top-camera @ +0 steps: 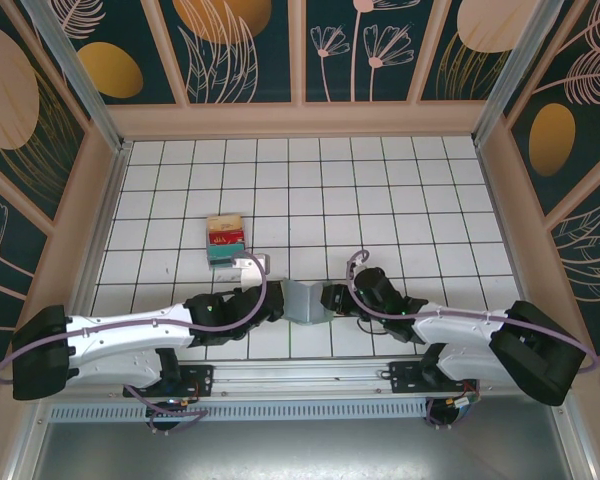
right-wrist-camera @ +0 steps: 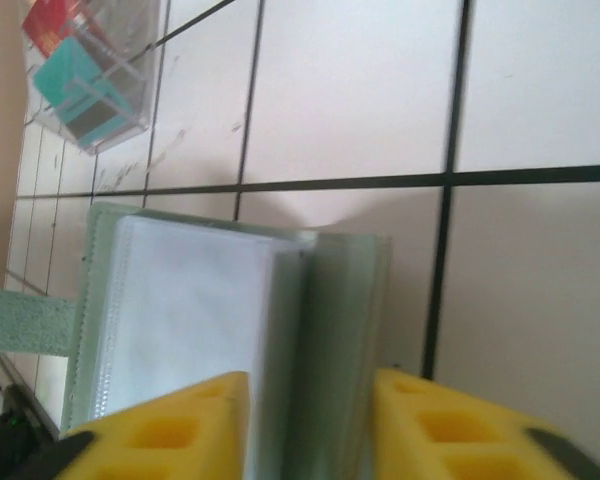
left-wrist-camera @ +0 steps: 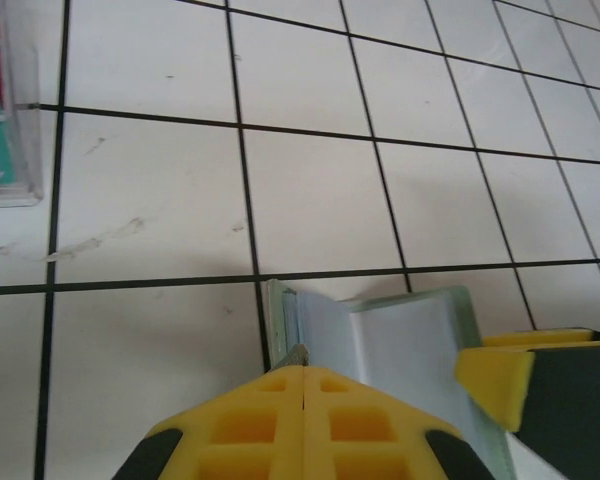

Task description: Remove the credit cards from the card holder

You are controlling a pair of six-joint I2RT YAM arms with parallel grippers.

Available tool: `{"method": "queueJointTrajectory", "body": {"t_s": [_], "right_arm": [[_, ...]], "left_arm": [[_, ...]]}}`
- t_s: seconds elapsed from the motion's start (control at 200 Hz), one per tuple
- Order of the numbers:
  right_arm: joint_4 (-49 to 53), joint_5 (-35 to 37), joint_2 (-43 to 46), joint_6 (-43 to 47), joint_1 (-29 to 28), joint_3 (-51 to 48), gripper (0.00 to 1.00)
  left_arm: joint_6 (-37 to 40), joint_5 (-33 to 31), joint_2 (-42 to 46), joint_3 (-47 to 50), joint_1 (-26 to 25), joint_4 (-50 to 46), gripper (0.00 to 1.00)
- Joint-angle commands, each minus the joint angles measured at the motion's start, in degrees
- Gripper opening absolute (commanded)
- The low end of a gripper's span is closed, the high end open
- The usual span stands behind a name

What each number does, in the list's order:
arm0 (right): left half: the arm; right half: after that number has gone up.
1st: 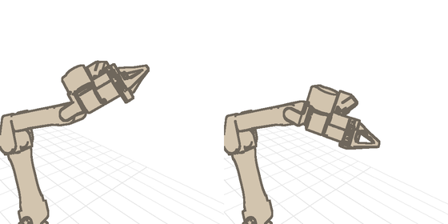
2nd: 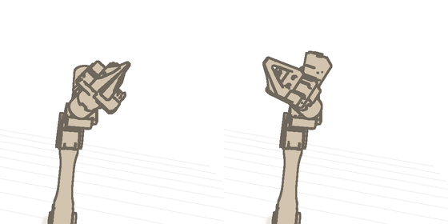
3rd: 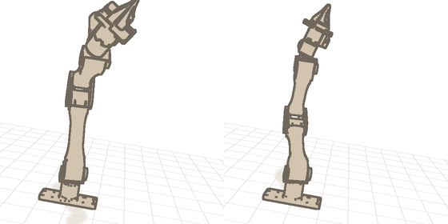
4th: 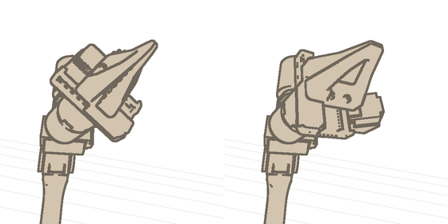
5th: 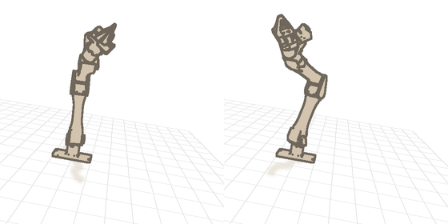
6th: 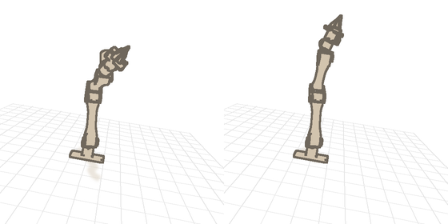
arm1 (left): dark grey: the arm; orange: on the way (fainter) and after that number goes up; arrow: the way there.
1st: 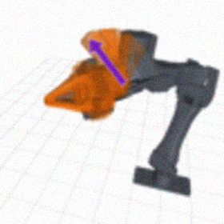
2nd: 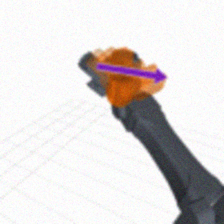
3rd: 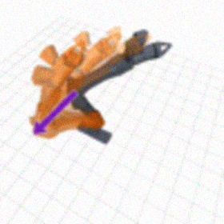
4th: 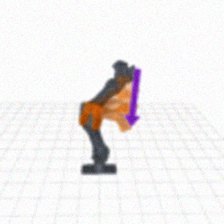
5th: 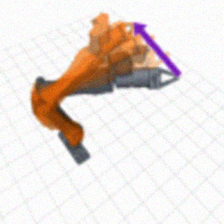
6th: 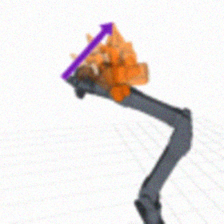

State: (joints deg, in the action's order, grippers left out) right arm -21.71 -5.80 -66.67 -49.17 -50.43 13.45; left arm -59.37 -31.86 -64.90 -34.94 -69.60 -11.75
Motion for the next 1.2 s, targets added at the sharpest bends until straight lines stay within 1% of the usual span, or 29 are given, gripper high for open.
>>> {"method": "queueJointTrajectory", "body": {"t_s": [0.0,0.05,0.125,0.195,0.305,0.335,0.38,0.405,0.43,0.45,0.526,0.581,0.676,0.716,0.791,0.911,0.966,1.036,1.196], "right_arm": [[1.0,0.6,0.7,0.4,0.7,-1.3,0.23],[1.0,0.5,0.6,0.3,0.7,-1.5,0.20],[0.6,0.4,0.3,0.2,0.7,-1.8,0.07],[-0.1,0.2,0.1,0.0,0.7,-2.2,0.00],[-1.1,0.5,-0.5,-0.3,0.7,-2.5,0.00],[-1.6,0.5,-0.8,-0.4,0.7,-2.5,0.00],[-2.6,0.1,-1.2,-0.6,0.7,-2.5,0.00],[-3.1,-0.1,-1.5,-0.6,0.7,-2.4,0.00],[-3.3,-0.2,-1.7,-0.6,0.7,-2.2,0.00],[-3.5,-0.3,-2.0,-0.7,0.7,-2.0,0.00],[-4.0,-0.4,-2.7,-0.6,0.6,-1.7,0.00],[-4.5,-0.7,-3.1,-0.6,0.6,-1.6,0.00],[-5.4,-1.1,-3.5,-0.8,0.7,-1.7,0.00],[-5.7,-1.2,-3.5,-0.8,0.7,-1.8,0.00],[-5.8,-1.1,-3.3,-1.0,0.6,-2.0,0.00],[-5.8,-0.9,-2.8,-0.9,0.6,-2.1,0.00],[-5.8,-0.9,-2.7,-1.1,0.7,-2.1,0.00],[-6.0,-1.0,-2.7,-1.2,0.6,-2.2,0.00],[-6.4,-1.1,-2.8,-1.5,0.4,-2.2,0.00]], "left_arm": [[0.8,-1.5,0.0,1.0,0.7,0.0,0.00],[1.0,-1.5,-0.5,1.2,0.9,0.2,0.00],[1.4,-1.2,-1.0,2.0,1.3,1.2,0.00],[1.5,-1.1,-1.6,2.3,1.7,1.7,0.00],[1.3,-1.2,-2.4,1.9,1.9,1.4,0.00],[1.2,-1.1,-2.4,1.7,1.9,1.3,0.08],[1.2,-0.9,-2.1,1.4,1.9,1.0,0.17],[1.2,-0.6,-1.9,1.2,1.9,0.9,0.27],[1.3,-0.2,-1.7,1.0,1.9,0.8,0.40],[1.4,0.1,-1.4,0.9,1.9,0.8,0.46],[1.7,0.6,-0.3,0.0,1.9,-0.2,0.55],[1.7,0.8,0.5,-0.8,1.9,-1.2,0.67],[1.7,0.5,2.3,-1.6,1.9,-2.0,0.74],[1.7,0.2,3.1,-1.6,1.9,-1.8,0.75],[2.1,1.4,4.4,-0.3,1.9,1.6,0.70],[1.3,8.5,4.1,4.9,1.9,12.4,0.62],[0.0,10.2,2.8,6.1,2.0,14.4,0.61],[-0.7,11.1,0.9,7.4,1.9,16.1,0.62],[-2.2,12.4,-3.4,9.0,2.0,19.3,0.60]]}}
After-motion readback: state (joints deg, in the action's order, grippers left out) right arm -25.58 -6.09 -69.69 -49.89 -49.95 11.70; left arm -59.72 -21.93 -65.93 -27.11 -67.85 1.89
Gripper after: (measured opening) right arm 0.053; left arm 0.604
